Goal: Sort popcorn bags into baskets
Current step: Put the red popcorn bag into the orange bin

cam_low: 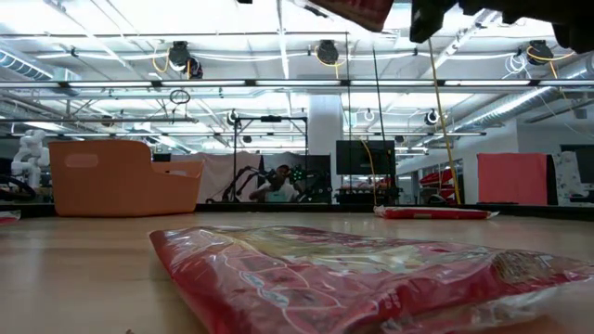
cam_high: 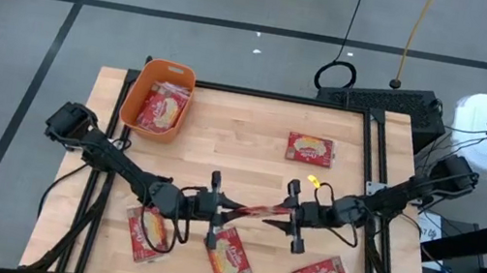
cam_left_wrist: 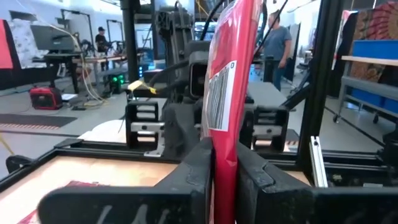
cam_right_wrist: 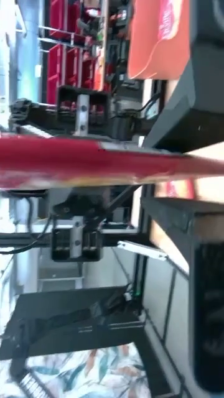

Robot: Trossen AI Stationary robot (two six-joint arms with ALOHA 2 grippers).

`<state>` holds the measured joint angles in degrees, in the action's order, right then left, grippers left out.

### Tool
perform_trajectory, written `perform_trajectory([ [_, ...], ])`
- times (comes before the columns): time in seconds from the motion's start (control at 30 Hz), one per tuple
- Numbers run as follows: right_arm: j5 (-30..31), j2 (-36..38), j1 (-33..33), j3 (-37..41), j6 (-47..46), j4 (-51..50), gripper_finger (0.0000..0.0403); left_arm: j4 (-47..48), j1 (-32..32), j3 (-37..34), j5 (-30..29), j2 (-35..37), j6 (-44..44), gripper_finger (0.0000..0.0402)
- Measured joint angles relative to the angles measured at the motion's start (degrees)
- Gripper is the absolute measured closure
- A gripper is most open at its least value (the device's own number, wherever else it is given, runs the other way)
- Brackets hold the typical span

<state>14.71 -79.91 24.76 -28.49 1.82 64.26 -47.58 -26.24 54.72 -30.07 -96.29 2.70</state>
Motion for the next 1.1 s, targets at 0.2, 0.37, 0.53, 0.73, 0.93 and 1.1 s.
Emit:
perform_trajectory([
  [0.2,-1.2,-0.9,-0.1,0.0,0.8,1.1,0.0379,0.2,0.0,0.0,0.5,-0.5,0.2,0.0377],
  [0.37,-1.1,-0.9,-0.1,0.0,0.6,0.5,0.0389,0.9,0.0,0.0,0.5,-0.5,0.1,0.0349],
  [0.53,-1.2,-0.9,-0.4,0.0,0.3,-0.3,0.0386,1.2,-0.1,0.0,0.3,-0.5,-1.2,0.0311],
  [0.73,-1.2,-0.9,-0.4,0.0,0.3,-2.6,0.0398,1.1,-0.1,0.0,-0.2,-0.5,-2.6,0.025],
  [0.93,-1.1,-0.9,-1.1,0.0,-2.3,-4.2,0.0394,5.0,-0.1,0.0,-1.1,1.3,-5.2,0.0188],
  [1.1,-1.1,-0.9,-2.7,0.0,-7.1,-7.4,0.0393,19.3,1.1,0.5,-1.0,6.4,-14.7,0.0177],
])
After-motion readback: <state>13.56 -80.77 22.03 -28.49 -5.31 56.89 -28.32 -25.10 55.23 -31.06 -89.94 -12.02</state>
